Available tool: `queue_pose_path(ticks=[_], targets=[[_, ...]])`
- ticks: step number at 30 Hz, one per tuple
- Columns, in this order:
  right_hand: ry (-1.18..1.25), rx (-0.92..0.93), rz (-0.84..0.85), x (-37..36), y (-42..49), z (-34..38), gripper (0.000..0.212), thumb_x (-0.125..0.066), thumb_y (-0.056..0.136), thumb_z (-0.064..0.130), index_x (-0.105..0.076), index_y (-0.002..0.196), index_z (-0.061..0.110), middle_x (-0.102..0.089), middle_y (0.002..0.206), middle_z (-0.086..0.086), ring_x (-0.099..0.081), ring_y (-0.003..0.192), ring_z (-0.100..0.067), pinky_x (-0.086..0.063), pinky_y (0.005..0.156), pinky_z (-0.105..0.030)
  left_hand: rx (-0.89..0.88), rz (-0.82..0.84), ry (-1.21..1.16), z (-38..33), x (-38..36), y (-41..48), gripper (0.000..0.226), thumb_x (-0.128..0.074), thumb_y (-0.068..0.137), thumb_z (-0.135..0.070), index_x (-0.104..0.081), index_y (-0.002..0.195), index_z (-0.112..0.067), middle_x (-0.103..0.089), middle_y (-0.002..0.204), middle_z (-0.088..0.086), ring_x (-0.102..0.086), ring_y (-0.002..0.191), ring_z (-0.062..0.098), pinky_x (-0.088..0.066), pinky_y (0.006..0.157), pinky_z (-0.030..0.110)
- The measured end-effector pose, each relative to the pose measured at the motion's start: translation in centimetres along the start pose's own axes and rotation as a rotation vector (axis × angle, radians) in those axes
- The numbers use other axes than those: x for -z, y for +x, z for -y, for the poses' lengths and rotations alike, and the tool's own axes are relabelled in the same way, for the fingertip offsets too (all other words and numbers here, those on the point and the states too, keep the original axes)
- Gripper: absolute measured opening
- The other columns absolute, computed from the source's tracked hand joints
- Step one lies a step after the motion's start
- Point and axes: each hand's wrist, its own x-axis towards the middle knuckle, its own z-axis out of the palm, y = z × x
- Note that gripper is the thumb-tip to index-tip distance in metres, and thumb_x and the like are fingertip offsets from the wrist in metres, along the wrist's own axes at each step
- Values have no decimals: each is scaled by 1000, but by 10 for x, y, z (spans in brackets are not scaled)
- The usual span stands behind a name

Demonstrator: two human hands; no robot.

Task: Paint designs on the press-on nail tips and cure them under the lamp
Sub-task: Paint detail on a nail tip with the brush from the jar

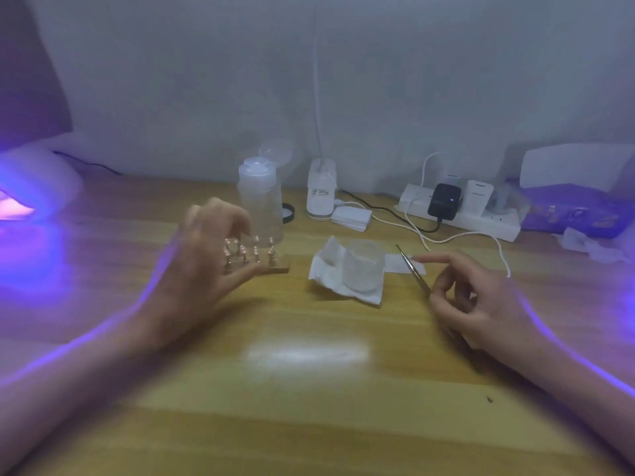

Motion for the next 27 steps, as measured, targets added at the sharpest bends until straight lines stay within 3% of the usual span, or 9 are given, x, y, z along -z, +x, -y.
queue_pose_path(ticks=[3,5,7,10,16,18,21,24,27], targets=[[107,-28,-57,-5,3,0,43,-66,85,3,-64,106,41,-61,75,8,-45,51,-8,-39,56,-14,298,73,-51,34,5,-23,74,-91,60,-49,-38,112,-48,-37,100,-13,-48,90,14,-48,85,41],[163,-64,-65,-7,3,-1,37,-64,88,2,-66,100,37,-61,73,6,-47,53,-12,-39,53,-14,427,113,-168,41,4,-33,86,-96,58,-32,-35,113,-58,-38,105,-7,-56,96,9,-51,92,34],[230,-101,-52,-7,2,-3,31,-60,92,4,-70,95,33,-57,63,4,-44,45,-12,-36,44,-14,412,110,-186,45,0,-34,88,-93,62,-21,-33,112,-62,-40,107,-8,-58,92,-6,-47,85,17],[389,-138,-49,-6,-1,-6,26,-57,97,7,-74,92,26,-55,59,3,-37,36,-6,-30,37,-11,384,76,-178,45,-2,-33,80,-89,67,-13,-36,105,-59,-40,106,-13,-57,86,-11,-46,76,20],[733,-228,-125,0,5,-4,21,-59,85,20,-76,96,28,-70,82,4,-47,53,-3,-37,47,-12,439,19,-229,47,-4,-32,57,-85,72,-4,-42,102,-25,-49,107,4,-66,93,12,-47,71,16],[795,-221,-98,4,5,-4,24,-62,78,23,-76,97,31,-73,87,3,-55,59,-1,-40,50,-10,437,26,-221,49,-3,-31,56,-85,71,-2,-42,100,-23,-50,102,2,-67,91,17,-51,71,19],[834,-188,-68,7,4,-3,32,-73,68,29,-76,100,34,-74,90,4,-61,67,1,-42,54,-9,407,136,-265,49,8,-25,63,-87,68,0,-41,91,-36,-53,93,0,-67,81,10,-53,68,17],[868,-195,-88,8,5,-1,30,-73,67,26,-77,95,34,-74,87,4,-62,68,1,-42,53,-9,319,308,-210,56,28,-12,62,-92,59,0,-42,77,-31,-56,79,-5,-59,64,-3,-42,54,6],[908,-230,-116,8,6,1,25,-73,70,15,-75,89,31,-73,82,4,-59,62,-2,-41,50,-11,310,386,-270,52,42,-13,48,-87,56,-26,-42,72,-24,-54,74,-5,-49,62,10,-39,56,24]])
